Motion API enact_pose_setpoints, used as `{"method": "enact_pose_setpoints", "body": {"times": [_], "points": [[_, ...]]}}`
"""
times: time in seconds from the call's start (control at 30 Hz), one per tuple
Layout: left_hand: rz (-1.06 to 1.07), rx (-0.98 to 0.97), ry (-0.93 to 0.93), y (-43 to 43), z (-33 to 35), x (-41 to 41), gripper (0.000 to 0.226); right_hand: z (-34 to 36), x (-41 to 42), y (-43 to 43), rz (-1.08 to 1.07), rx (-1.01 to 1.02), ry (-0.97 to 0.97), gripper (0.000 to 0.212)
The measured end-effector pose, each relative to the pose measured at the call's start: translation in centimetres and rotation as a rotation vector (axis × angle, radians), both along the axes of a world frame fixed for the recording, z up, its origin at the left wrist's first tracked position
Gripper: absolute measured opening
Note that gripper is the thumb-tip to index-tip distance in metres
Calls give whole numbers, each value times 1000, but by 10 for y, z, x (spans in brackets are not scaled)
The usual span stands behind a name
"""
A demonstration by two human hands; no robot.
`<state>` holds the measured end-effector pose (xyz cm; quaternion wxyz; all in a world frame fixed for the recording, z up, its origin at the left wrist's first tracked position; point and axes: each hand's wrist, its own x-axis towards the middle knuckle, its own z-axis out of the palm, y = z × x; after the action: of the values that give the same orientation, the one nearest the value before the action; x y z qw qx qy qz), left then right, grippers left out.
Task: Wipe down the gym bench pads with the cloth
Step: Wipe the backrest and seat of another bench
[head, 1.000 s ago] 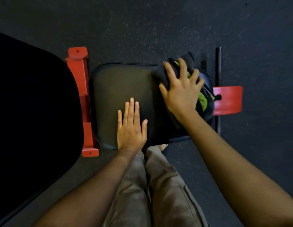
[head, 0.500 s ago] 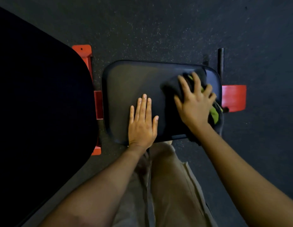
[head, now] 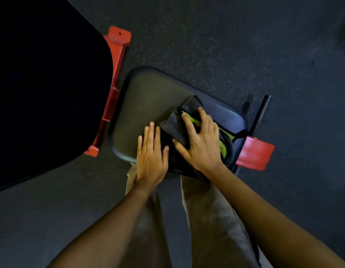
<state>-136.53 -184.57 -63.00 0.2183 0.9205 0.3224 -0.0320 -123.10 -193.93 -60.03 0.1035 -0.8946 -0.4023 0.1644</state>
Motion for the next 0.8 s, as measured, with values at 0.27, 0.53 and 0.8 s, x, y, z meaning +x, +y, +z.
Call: {"method": "enact_pose_setpoints", "body": {"times": [0.27,0.53,0.8], "points": [[389,-24,132,-73,7,-19,61,3,16,-8,365,-103,-48,64],[574,-141,-50,-82,-3,-48,63,-5,19,-48,693,-21,-124,56],[1577,-952,-792,-44,6,-22,61,-18,9,-47,821,84,-292,50]]}}
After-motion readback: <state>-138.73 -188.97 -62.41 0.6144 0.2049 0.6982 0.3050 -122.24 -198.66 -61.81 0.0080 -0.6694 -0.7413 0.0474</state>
